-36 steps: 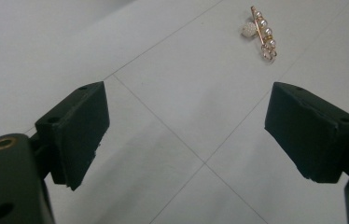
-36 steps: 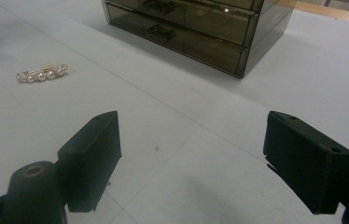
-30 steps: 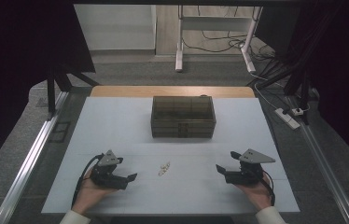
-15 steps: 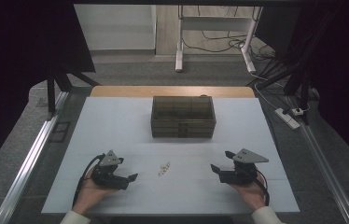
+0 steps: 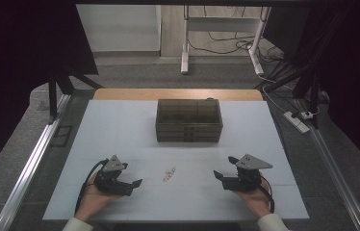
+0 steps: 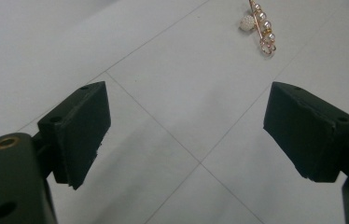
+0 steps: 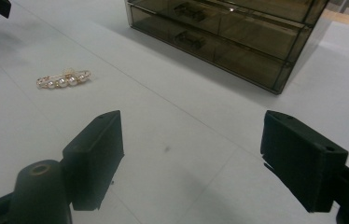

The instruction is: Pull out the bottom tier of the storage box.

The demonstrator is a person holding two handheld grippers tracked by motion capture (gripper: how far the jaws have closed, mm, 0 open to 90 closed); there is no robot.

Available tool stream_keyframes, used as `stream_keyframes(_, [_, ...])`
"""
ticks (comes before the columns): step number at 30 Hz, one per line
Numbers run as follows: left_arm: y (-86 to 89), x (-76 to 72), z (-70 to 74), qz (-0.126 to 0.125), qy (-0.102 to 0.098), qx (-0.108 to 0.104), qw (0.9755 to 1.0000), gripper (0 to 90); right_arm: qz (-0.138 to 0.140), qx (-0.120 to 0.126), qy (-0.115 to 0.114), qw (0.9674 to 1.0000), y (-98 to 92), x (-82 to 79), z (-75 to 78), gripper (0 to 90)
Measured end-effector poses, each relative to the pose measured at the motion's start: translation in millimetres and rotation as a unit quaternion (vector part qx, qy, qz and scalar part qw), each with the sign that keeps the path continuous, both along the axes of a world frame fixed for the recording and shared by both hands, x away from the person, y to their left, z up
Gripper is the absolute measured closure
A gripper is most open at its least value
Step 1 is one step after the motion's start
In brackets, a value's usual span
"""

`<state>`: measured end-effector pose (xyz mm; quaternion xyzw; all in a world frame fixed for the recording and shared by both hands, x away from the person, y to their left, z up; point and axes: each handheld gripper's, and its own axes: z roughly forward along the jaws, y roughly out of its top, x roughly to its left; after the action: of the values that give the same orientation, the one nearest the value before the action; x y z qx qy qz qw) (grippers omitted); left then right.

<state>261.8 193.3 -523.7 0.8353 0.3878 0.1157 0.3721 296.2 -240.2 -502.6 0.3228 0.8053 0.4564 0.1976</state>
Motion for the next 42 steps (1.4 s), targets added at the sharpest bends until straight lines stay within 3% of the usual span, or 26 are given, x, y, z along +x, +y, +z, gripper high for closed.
stream_keyframes(26, [-3.1, -0.7, 0.3, -0.006, -0.001, 0.006, 1.0000, 14.9, 0.024, -0.012, 0.000, 0.9996, 25.0, -5.9, -3.6, 21.6])
stream_keyframes(42, [-3.0, -1.0, 0.2, -0.007, -0.001, 0.006, 1.0000, 14.9, 0.043, -0.032, -0.001, 0.9986, 48.2, -8.4, -8.2, 21.9])
